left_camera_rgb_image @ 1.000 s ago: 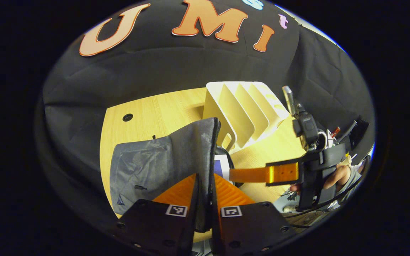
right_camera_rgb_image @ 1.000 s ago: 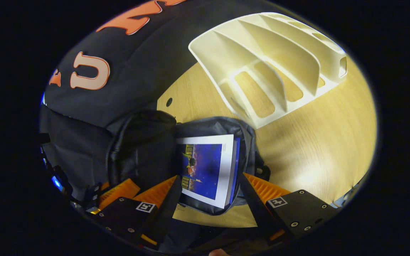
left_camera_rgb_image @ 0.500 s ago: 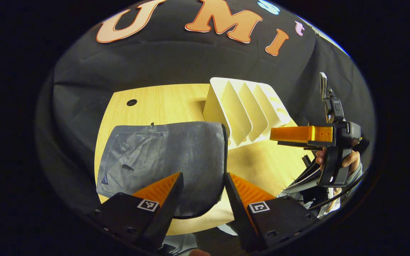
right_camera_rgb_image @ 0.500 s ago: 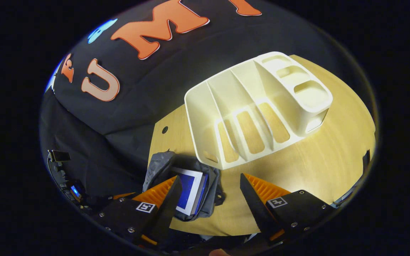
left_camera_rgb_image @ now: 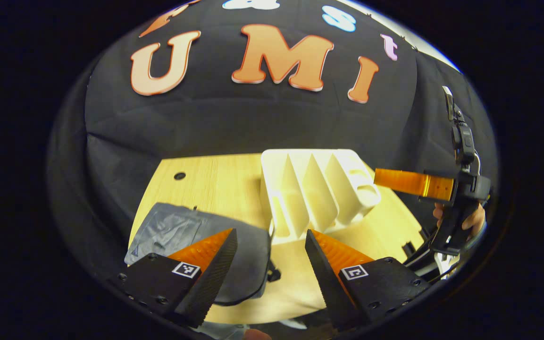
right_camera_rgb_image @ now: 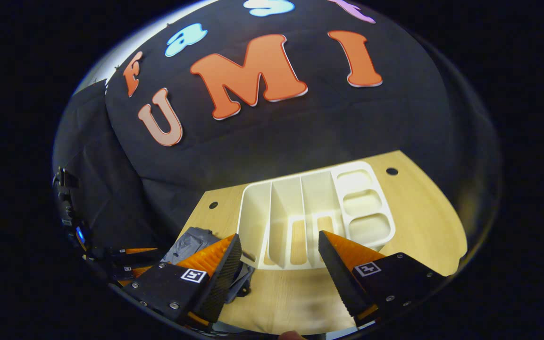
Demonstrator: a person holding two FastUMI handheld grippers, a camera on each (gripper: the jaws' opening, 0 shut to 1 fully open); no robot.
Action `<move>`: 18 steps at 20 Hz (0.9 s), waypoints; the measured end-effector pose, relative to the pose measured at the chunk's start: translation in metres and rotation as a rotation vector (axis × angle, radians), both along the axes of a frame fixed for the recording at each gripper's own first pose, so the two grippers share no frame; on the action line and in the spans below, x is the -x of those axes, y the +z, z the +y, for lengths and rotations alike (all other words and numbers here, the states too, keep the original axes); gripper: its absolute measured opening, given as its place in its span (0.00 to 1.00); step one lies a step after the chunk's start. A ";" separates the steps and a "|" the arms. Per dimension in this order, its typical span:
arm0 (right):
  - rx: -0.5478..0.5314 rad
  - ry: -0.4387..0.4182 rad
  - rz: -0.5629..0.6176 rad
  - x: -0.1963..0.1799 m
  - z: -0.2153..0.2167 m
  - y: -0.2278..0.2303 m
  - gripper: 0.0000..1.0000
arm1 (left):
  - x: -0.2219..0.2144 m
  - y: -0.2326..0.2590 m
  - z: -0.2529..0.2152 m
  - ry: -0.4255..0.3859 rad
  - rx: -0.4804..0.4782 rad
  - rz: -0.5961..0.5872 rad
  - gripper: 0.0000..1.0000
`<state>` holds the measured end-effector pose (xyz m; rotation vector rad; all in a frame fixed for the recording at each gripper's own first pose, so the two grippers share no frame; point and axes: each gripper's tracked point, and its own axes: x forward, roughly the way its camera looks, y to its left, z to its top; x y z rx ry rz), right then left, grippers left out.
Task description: Open the schoolbag, grab two books from the bookshelf and put them into the schoolbag.
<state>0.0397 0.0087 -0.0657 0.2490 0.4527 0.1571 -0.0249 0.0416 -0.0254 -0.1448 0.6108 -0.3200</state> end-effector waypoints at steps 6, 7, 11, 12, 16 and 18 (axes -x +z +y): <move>0.112 0.020 -0.230 0.003 -0.040 0.069 0.97 | -0.030 0.061 -0.041 0.148 0.040 -0.323 0.96; 0.130 0.018 -0.267 0.003 -0.045 0.078 0.97 | -0.033 0.065 -0.041 0.167 0.051 -0.347 0.96; 0.186 0.010 -0.343 0.005 -0.047 0.101 0.97 | -0.042 0.093 -0.037 0.242 0.052 -0.468 0.96; 0.188 0.016 -0.365 0.006 -0.044 0.108 0.97 | -0.043 0.094 -0.034 0.250 0.042 -0.469 0.95; 0.206 -0.016 -0.483 0.008 -0.037 0.128 0.97 | -0.053 0.117 -0.022 0.294 0.086 -0.587 0.96; 0.206 -0.039 -0.522 0.005 -0.033 0.134 0.97 | -0.051 0.136 -0.012 0.310 0.085 -0.700 0.96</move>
